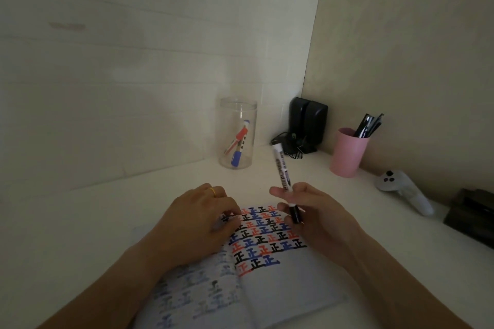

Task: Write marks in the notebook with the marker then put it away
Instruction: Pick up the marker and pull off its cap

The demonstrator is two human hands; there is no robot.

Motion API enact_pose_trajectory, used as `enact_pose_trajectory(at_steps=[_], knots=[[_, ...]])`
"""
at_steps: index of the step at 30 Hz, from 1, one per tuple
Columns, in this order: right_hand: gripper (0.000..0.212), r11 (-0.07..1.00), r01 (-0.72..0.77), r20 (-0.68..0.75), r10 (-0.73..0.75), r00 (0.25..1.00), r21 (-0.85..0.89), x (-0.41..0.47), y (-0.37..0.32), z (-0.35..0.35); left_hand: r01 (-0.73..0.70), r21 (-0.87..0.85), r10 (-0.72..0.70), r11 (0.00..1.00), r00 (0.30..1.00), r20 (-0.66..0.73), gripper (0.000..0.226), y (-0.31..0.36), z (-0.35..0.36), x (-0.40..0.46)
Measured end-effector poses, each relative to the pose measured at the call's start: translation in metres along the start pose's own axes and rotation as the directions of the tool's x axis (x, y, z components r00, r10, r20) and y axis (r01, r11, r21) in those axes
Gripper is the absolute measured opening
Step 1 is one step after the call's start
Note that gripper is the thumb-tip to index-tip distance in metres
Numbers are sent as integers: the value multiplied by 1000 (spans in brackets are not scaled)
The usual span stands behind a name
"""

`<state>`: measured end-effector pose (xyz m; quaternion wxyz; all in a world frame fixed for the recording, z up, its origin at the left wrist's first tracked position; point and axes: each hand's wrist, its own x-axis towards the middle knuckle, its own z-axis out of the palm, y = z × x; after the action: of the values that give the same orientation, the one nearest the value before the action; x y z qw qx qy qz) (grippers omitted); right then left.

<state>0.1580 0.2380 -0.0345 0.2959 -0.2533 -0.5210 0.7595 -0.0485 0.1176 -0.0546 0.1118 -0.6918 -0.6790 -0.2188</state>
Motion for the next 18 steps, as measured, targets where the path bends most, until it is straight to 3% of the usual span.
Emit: enact_pose_trajectory(at_steps=[4, 8, 12, 18], knots=[[38, 998, -14, 35, 16, 999, -61, -6, 0, 9, 3, -43, -6, 999, 998, -58, 32, 6, -4, 0], [25, 998, 36, 91, -32, 995, -43, -7, 2, 12, -1, -111, -6, 994, 998, -62, 36, 13, -10, 0], [20, 995, 98, 58, -97, 994, -1, -4, 7, 13, -2, -231, -16, 973, 997, -76, 48, 22, -15, -3], [12, 954, 251, 73, -242, 967, -164, -6, 12, 15, -72, -135, 63, 988, 995, -74, 37, 22, -11, -2]])
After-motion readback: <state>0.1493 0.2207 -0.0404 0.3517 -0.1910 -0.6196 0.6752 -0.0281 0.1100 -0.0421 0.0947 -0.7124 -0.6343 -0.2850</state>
